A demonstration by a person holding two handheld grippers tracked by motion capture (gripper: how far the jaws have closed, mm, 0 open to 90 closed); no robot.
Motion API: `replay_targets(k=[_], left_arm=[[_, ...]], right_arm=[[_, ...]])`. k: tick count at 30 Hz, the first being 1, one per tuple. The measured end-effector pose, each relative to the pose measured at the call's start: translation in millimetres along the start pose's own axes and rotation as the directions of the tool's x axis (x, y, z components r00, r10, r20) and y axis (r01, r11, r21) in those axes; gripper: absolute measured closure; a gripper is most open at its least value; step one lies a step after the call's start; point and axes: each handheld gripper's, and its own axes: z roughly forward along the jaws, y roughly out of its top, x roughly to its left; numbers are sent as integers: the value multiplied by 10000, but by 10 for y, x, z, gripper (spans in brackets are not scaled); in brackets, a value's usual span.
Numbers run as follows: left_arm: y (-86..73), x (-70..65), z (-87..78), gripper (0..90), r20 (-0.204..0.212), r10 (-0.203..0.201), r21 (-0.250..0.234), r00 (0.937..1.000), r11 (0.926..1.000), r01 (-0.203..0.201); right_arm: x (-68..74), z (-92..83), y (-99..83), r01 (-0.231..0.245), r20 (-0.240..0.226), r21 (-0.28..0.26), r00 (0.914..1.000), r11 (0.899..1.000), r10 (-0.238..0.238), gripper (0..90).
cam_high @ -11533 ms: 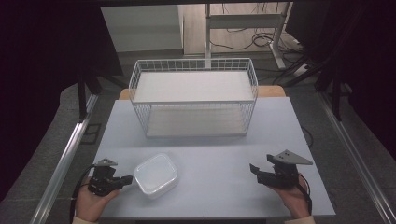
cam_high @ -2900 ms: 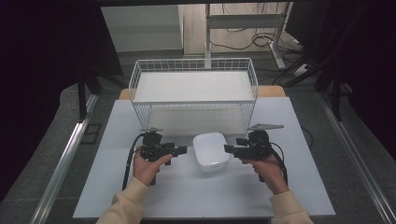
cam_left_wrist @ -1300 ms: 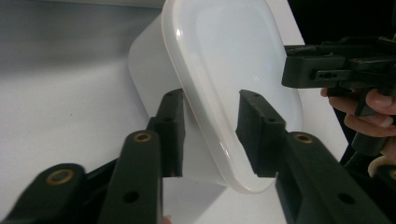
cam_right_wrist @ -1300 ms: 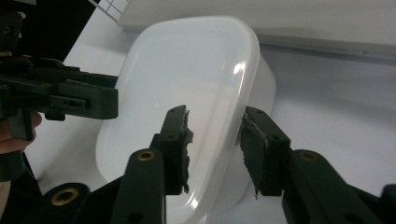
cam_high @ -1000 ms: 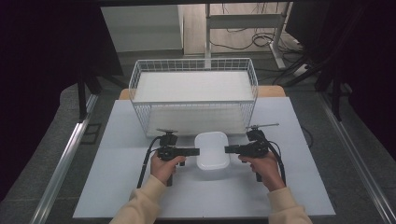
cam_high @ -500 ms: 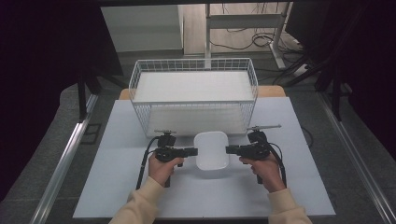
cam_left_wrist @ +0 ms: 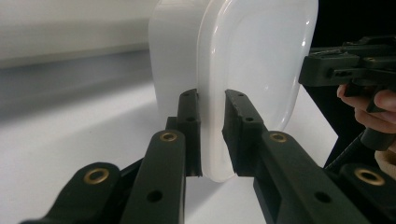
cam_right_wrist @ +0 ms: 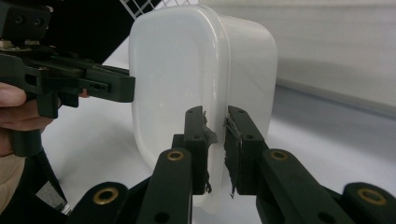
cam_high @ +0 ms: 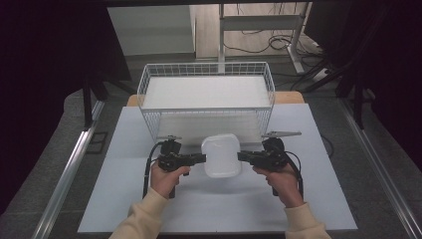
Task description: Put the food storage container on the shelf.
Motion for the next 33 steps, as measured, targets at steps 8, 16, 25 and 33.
replay_targets(k=[8,16,25,33], left_arm=[[44,-59,-129,769,-61,297,-198,9995,9994,-298],[141,-109,-275,769,-241,627,-328,9977,9974,-635],[272,-155,-471,768,-426,902,-636,9950,9936,-928],[407,-218,-675,769,-462,1150,-975,9923,9881,-1191]], right_arm=[[116,-54,52,304,-170,-367,9994,9989,-311,798],[194,-80,141,531,-273,-605,9981,9968,-548,800],[310,-96,321,836,-473,-886,9950,9925,-881,803],[457,-142,528,1183,-520,-1105,9908,9868,-1246,803]])
